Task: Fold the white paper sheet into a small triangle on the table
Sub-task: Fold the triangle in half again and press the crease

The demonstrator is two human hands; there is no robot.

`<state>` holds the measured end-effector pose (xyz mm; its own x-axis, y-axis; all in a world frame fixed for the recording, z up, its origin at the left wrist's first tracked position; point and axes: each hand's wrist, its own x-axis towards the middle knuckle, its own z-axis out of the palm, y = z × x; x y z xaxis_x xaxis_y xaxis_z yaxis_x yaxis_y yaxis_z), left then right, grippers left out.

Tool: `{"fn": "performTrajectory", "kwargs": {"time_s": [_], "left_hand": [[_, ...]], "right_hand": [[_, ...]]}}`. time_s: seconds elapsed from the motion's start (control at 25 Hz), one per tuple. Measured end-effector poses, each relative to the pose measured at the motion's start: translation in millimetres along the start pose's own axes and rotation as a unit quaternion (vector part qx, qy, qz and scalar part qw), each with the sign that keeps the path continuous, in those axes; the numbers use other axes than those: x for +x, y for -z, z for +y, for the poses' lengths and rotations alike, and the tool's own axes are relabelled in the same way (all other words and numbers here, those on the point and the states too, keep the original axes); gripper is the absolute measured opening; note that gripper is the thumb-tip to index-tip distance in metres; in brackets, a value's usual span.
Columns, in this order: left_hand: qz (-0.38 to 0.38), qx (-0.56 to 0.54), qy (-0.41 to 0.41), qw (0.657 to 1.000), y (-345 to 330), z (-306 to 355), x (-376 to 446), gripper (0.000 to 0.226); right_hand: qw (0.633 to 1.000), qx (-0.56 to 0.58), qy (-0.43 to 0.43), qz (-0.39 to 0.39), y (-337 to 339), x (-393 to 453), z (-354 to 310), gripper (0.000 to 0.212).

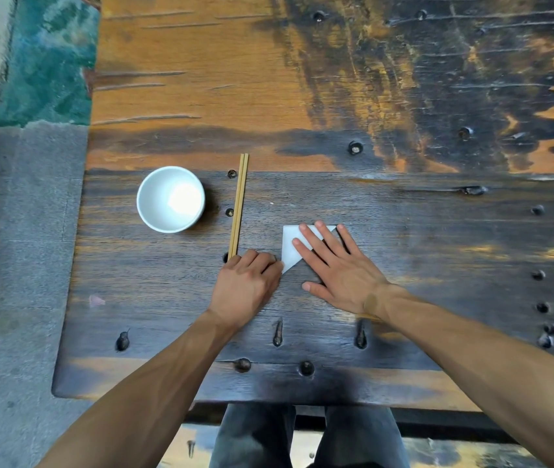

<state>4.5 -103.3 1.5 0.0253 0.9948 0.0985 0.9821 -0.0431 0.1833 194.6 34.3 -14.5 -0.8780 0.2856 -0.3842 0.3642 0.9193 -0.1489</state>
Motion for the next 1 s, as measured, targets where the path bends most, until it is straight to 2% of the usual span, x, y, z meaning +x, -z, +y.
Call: {"fn": "performTrajectory", "kwargs": {"time_s": [0.16, 0.6, 0.88, 1.0], "left_hand": [[-0.01, -0.041, -0.016, 0.999, 1.5, -2.4, -3.2, 0.02], [-0.058, -0.014, -0.051, 0.997, -2.3, -4.9, -10.9, 0.034], [-0.048, 0.01, -0.045, 0.998, -1.9, -6.8, -9.1, 0.033], [-0.024, -0.03, 0.016, 0.999, -3.2, -4.1, -7.9, 0.03]], "right_hand": [[1.0, 0.002, 0.001, -0.005, -0.4, 0.4, -0.9, 0.076], [1.0, 0.001, -0.019, -0.01, 5.5, 2.7, -6.8, 0.075], [1.0, -0.008, -0.03, 0.004, 7.0, 5.8, -13.5, 0.075], [0.999, -0.005, -0.039, 0.008, 7.8, 7.9, -16.7, 0.075]]}}
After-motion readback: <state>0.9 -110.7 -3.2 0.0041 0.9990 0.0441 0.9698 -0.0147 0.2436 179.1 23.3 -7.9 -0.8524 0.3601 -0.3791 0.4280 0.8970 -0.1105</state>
